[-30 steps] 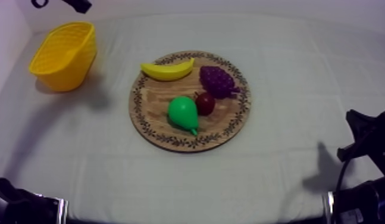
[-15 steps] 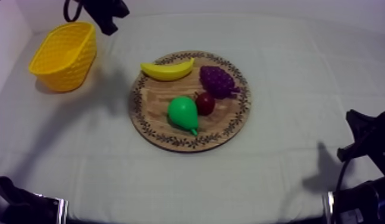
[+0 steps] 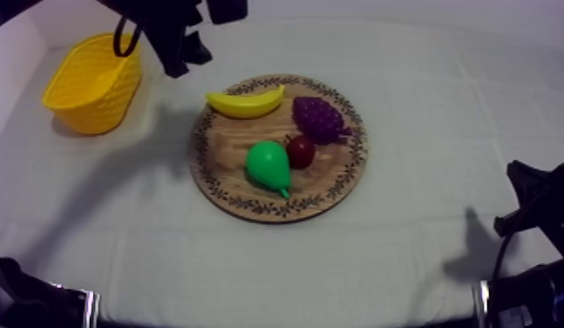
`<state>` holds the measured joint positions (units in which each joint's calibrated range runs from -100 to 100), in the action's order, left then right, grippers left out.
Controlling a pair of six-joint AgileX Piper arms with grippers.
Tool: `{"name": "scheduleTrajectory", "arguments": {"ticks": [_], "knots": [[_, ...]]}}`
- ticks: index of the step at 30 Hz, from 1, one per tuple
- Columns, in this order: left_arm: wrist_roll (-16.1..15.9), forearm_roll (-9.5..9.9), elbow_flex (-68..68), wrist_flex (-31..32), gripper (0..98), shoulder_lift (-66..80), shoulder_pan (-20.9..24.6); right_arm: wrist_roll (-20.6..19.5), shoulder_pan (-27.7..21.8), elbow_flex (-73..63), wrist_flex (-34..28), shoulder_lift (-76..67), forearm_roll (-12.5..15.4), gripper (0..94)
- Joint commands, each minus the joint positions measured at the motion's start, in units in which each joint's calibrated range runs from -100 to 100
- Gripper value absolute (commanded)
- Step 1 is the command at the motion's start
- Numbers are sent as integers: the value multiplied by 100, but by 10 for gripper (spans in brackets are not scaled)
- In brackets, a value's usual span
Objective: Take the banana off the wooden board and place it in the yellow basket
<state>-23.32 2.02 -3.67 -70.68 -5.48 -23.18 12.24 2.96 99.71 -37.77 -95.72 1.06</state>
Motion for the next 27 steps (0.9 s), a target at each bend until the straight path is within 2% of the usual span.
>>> {"name": "scheduleTrajectory", "arguments": {"ticks": [1,7,22,27], "knots": [[20,28,19,3,766,-47,-16,-1,2,-5,3,-3,-1,6],[47,53,37,30,815,-199,-36,-1,2,-5,3,-3,-1,6],[129,72,268,287,832,-1238,-103,-1,2,-5,3,-3,-1,6],[191,177,398,369,840,-1731,-166,-1,2,-5,3,-3,-1,6]]}}
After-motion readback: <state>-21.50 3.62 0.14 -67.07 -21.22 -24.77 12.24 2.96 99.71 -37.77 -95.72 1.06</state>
